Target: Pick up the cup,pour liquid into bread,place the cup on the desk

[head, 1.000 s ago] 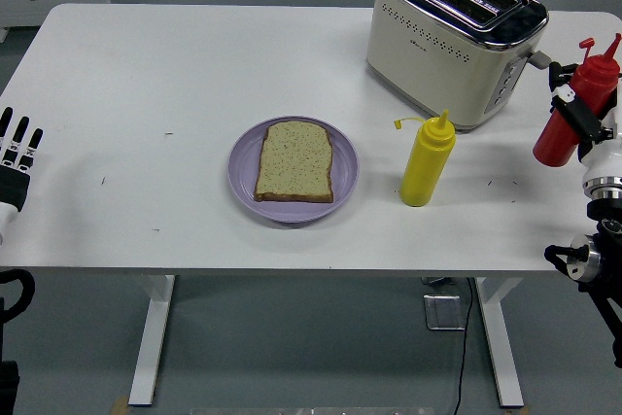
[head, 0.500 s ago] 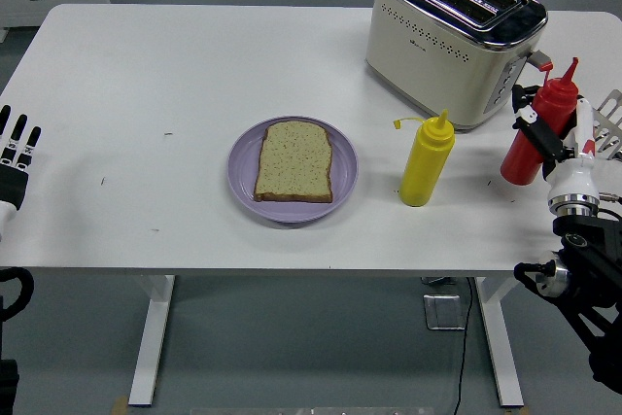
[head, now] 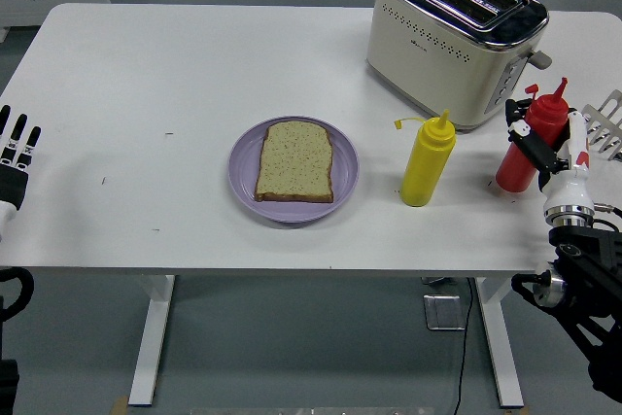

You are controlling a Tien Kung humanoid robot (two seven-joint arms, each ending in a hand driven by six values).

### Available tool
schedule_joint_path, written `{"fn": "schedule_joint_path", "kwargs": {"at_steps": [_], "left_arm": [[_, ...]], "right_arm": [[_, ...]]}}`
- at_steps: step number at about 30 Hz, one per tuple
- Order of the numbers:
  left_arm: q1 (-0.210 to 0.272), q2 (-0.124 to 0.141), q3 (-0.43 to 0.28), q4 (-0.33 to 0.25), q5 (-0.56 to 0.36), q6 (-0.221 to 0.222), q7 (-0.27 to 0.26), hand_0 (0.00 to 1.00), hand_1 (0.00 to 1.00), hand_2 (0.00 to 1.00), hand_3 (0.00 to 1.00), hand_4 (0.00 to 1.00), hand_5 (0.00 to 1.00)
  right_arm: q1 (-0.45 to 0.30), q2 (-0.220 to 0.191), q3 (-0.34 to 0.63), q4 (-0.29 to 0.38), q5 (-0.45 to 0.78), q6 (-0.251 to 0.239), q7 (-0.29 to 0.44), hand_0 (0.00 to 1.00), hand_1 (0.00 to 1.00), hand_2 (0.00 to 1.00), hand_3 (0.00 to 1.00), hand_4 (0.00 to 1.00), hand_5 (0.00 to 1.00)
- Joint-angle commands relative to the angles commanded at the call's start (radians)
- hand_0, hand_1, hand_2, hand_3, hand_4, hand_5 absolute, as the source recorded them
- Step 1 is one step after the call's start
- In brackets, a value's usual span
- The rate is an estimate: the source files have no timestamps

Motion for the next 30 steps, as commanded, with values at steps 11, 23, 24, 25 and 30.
{"fn": "schedule_joint_path", "kwargs": {"at_steps": [11,23,24,25,30], "left_arm": [[0.0,0.0,-0.001,0.0,0.0,0.0,0.0,0.8,0.77,0.77,0.708,0.611,0.998],[-0.001,0.0,0.0,-0.001,0.0,0.0,0.0,0.8,0.769,0.77,0.708,0.611,0.998],[-0.001,0.0,0.0,-0.001,-0.001,0.0,0.0,0.8,0.77,0.77,0.708,0.612,0.998],[-0.002,0.0,0.0,-0.001,-0.001,0.0,0.0,0.8,0.77,0.77,0.708,0.612,0.998],[-0.003,0.001,0.001,-0.001,-0.001,0.0,0.0,0.8,0.77,0.77,0.708,0.612,0.998]], "right_arm": [[-0.029,-0.014,0.002,0.009,-0.01,0.001,0.006,0.323,0.33,0.411,0.417,0.74,0.201],[-0.076,-0.033,0.031,0.032,-0.071,0.018,-0.013,0.736,0.689,0.721,0.888,0.789,0.223],[-0.081,-0.033,0.04,0.033,-0.08,0.025,-0.02,0.912,0.843,0.953,0.998,0.803,0.228],[-0.085,-0.034,0.047,0.034,-0.089,0.031,-0.027,0.912,0.843,0.953,0.998,0.803,0.228],[-0.116,-0.045,0.091,0.056,-0.153,0.083,-0.067,0.966,0.917,0.998,0.998,0.841,0.239]]}}
